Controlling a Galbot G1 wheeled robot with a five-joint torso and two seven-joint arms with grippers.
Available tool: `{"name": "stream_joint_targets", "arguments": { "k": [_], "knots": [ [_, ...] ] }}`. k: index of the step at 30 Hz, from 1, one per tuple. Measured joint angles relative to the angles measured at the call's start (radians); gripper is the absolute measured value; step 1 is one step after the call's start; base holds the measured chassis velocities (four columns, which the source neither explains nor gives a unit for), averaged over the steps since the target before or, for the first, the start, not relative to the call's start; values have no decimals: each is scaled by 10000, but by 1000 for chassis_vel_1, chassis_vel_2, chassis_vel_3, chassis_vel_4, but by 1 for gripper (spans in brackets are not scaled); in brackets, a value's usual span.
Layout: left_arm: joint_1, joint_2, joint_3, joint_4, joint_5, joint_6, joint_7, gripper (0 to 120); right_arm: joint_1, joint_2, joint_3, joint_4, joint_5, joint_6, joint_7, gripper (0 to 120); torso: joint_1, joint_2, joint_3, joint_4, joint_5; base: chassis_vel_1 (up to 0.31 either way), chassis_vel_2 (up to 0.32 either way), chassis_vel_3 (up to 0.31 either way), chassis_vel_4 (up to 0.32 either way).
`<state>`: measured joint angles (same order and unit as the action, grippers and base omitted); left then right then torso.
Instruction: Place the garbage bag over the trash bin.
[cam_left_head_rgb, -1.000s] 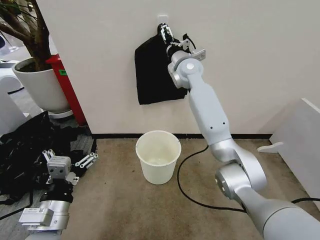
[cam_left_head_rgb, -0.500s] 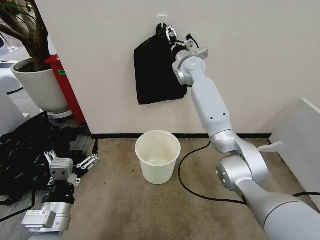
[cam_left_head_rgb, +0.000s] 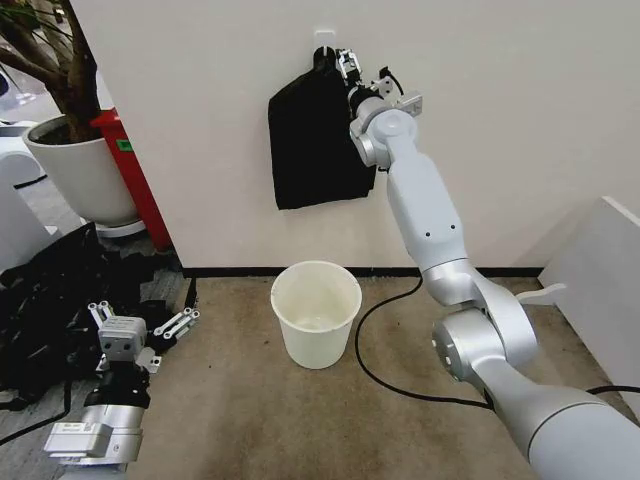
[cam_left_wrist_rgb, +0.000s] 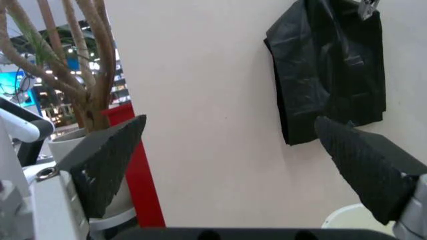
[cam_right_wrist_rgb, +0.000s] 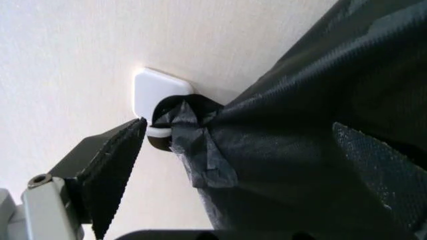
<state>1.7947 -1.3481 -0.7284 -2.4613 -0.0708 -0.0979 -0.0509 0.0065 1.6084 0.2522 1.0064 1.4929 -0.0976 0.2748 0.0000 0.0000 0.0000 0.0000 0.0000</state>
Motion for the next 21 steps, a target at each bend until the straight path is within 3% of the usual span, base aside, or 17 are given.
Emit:
{"name": "stream_joint_targets", "arguments": {
  "k": [21],
  "knots": [
    [-71,2,64,123,6,-34,104,100,262,-3,-810,-132,-446,-6,-291,100,0,0,0,0,0,0,0,0,0]
  ]
}}
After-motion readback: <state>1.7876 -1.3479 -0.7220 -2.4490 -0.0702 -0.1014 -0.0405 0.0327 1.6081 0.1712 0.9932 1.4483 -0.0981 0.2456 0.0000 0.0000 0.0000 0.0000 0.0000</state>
